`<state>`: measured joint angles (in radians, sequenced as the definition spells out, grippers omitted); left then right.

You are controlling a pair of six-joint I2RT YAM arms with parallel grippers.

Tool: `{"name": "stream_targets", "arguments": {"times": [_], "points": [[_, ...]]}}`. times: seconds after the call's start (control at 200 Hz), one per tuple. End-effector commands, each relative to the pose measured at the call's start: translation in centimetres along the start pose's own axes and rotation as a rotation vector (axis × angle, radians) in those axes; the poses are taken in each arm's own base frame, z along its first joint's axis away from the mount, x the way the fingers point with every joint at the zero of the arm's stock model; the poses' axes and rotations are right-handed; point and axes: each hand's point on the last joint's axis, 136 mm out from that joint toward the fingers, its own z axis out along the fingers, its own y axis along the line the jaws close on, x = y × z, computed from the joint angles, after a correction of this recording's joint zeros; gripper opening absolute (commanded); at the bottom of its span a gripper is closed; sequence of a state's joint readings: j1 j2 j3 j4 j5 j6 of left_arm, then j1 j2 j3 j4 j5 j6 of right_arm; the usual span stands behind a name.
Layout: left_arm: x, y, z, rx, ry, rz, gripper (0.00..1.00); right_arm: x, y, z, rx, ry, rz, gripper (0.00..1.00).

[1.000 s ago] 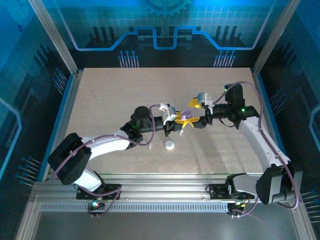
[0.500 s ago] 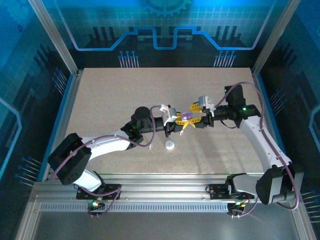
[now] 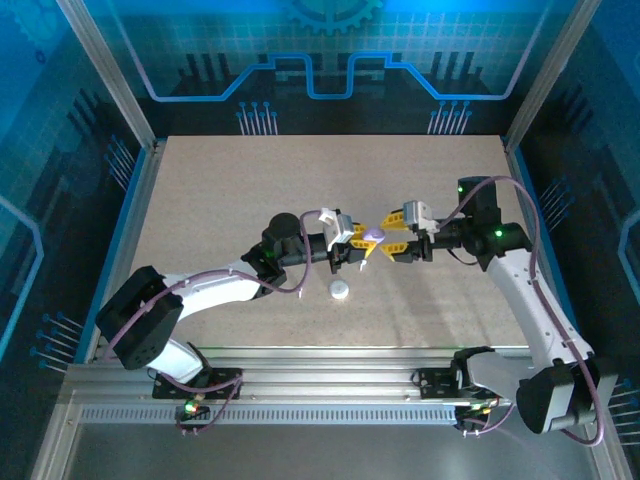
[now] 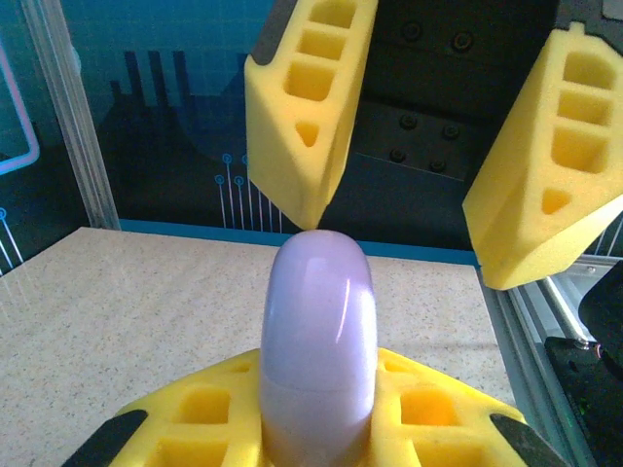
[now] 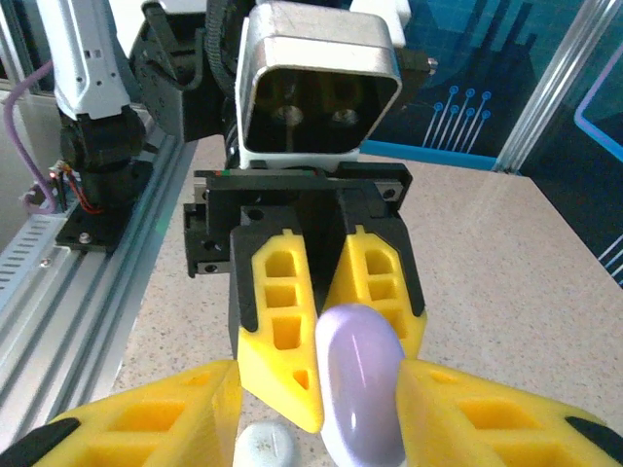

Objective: Insert the wireless bluetooth earbuds into the charging case

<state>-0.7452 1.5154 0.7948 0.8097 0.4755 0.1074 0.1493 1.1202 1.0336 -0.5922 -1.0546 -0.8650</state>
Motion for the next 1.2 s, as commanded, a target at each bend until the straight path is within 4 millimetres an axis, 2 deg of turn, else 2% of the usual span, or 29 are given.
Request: {"name": "stream_targets", "arguments": {"times": [0.0, 0.28, 0.71, 1.101, 1.196], "points": [[-2.0, -0.4, -0.2, 0.018, -0.057, 0.040, 0.15, 0.4, -0.6, 0.1, -0.002, 0.008, 0.003, 0.47], [-1.9, -0.5, -0.1, 0.029, -0.053, 0.037, 0.15, 0.4, -0.7, 0.9, -0.060, -0.010, -0.005, 0.43], [-1.3, -0.5, 0.0, 0.028, -0.035, 0.031, 0.15, 0.4, -0.5, 1.1, -0.116, -0.025, -0.002, 0.13], [-0.6, -0.3, -0.1, 0.013, -0.014, 0.029, 0.24, 0.9, -0.6, 0.8, -0.089, 0.014, 0.001, 0.10], [-0.4, -0.2, -0.2, 0.006, -0.011, 0.031, 0.31, 1.1, -0.6, 0.8, -0.081, 0.025, 0.006, 0.09]]}}
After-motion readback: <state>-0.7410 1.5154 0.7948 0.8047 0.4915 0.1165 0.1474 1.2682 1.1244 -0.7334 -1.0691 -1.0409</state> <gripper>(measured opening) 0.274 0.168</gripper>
